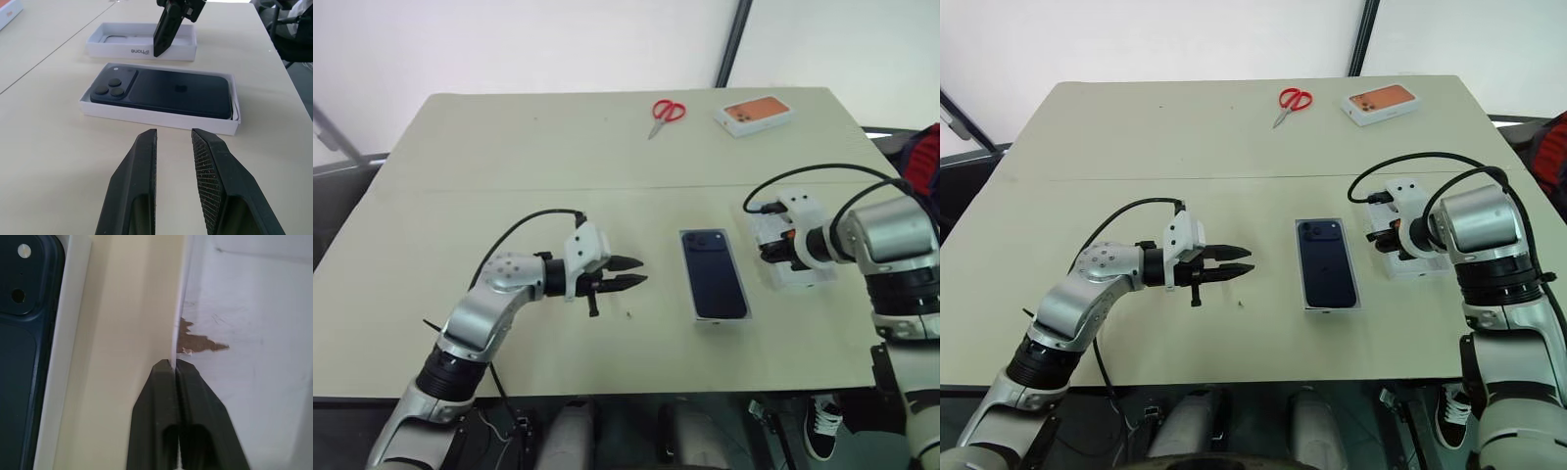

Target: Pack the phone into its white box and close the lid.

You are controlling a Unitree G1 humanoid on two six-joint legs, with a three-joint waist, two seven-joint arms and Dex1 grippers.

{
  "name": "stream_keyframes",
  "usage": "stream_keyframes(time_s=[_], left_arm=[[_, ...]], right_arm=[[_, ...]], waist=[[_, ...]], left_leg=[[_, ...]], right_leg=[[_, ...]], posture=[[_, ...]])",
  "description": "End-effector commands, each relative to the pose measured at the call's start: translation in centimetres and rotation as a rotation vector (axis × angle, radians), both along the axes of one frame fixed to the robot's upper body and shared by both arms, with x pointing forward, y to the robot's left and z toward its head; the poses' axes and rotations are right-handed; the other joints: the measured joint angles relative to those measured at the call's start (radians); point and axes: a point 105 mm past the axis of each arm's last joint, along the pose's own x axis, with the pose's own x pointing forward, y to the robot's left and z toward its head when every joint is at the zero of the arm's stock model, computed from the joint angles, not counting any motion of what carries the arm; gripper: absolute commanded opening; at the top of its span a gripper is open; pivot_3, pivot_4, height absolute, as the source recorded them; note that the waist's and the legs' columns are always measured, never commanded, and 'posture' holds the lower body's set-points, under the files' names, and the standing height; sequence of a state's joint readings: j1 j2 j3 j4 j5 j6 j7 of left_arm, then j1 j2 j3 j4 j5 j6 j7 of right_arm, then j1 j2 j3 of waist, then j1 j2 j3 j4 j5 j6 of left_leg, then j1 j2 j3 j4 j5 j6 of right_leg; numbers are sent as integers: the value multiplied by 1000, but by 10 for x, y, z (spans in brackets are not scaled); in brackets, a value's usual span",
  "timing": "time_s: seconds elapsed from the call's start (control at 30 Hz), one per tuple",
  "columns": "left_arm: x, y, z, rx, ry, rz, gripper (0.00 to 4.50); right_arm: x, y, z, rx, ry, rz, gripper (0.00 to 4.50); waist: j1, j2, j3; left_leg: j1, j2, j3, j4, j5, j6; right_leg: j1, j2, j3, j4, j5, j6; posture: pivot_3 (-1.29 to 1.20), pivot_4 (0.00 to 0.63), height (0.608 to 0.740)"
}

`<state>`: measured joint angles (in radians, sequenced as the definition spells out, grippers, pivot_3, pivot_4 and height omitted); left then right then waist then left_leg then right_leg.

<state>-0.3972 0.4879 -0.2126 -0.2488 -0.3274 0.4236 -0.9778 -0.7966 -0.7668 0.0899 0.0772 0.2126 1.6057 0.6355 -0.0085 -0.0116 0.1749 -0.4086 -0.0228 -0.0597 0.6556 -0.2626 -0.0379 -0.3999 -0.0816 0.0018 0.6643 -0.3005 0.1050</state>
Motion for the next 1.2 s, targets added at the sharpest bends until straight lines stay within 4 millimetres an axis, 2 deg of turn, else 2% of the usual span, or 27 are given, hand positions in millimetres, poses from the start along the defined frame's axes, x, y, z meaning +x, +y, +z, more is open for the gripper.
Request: stream_keyframes(time_s=[0.03, 0.13, 0.27, 0.33, 0.4, 0.47, 0.57, 0.67, 0.77, 1.0, 1.1, 1.2], left_arm=[[0, -1, 4, -20, -27, -1, 1167], [11, 11, 1, -23, -21, 70, 1167], [19, 23, -3, -23, -14, 131, 1167], [25, 35, -7, -21, 2, 188, 1167], [30, 46, -11, -20, 11, 239, 1167], [34, 52, -12, -21, 13, 270, 1167], [40, 60, -10, -23, 2, 310, 1167], [45, 63, -7, -31, -7, 332, 1167], [47, 63, -4, -37, -15, 338, 1167], [42, 47, -4, -48, -17, 301, 1167], [43, 35, -5, -52, -20, 278, 1167], [46, 19, -2, -76, -23, 259, 1167]], right_arm=[[5, 1, 15, 59, -51, -20, 73], [13, 10, 49, 224, -162, -3, 73], [15, 26, 82, 386, -270, 64, 73], [6, 55, 113, 571, -343, 233, 73], [-12, 83, 125, 717, -346, 404, 73], [-23, 101, 121, 814, -298, 478, 73], [-47, 135, 102, 902, -230, 554, 73], [-63, 156, 88, 1008, -178, 506, 73], [-68, 169, 70, 1075, -168, 427, 73], [-65, 174, 46, 1157, -180, 97, 73], [-68, 167, 33, 1109, -160, 44, 73], [-70, 158, 25, 1060, -150, 37, 894]], waist=[[-3, 0, 0], [-4, 1, 0], [-8, 2, 1], [-7, 2, 1], [-8, 2, 1], [-7, 2, 1], [-3, 0, 0], [-2, 0, 1], [-7, 0, 1], [-8, 0, 1], [-6, 0, 1], [-2, 0, 0]], left_leg=[[0, 0, 0, 0, 0, 0], [0, 0, 0, 0, 0, 0], [0, 1, 1, -2, 0, 0], [0, 1, 0, -3, 0, 0], [0, 2, 1, -4, 0, 0], [0, 2, 1, -4, 0, 0], [0, 3, 0, -3, 0, 0], [-1, 1, 0, -2, 0, 0], [-2, 1, 1, 1, 0, 1], [-1, 2, 0, 0, 0, 1], [-1, 2, 0, 0, 0, 1], [-1, 2, 0, 0, 0, 1]], right_leg=[[0, 0, 0, 0, 0, 0], [0, 0, 0, 0, 0, 0], [-2, 1, 1, 1, 0, 0], [-2, 2, 0, 1, 0, 0], [-3, 2, 1, 1, 0, 0], [-3, 2, 1, 1, 0, 0], [-2, 1, 1, 1, 0, 0], [-1, 0, -1, 0, 0, 0], [-1, 0, 0, 1, 0, 0], [-2, 1, 0, 1, 0, 0], [-2, 1, 1, 1, 0, 0], [-1, 1, 1, 1, 0, 0]], posture=[[0, 150, 740], [0, 150, 740], [0, 150, 740], [0, 150, 740], [0, 150, 740], [0, 150, 740], [0, 150, 740], [0, 150, 740], [0, 150, 740], [0, 150, 740], [0, 150, 740], [0, 150, 740]])
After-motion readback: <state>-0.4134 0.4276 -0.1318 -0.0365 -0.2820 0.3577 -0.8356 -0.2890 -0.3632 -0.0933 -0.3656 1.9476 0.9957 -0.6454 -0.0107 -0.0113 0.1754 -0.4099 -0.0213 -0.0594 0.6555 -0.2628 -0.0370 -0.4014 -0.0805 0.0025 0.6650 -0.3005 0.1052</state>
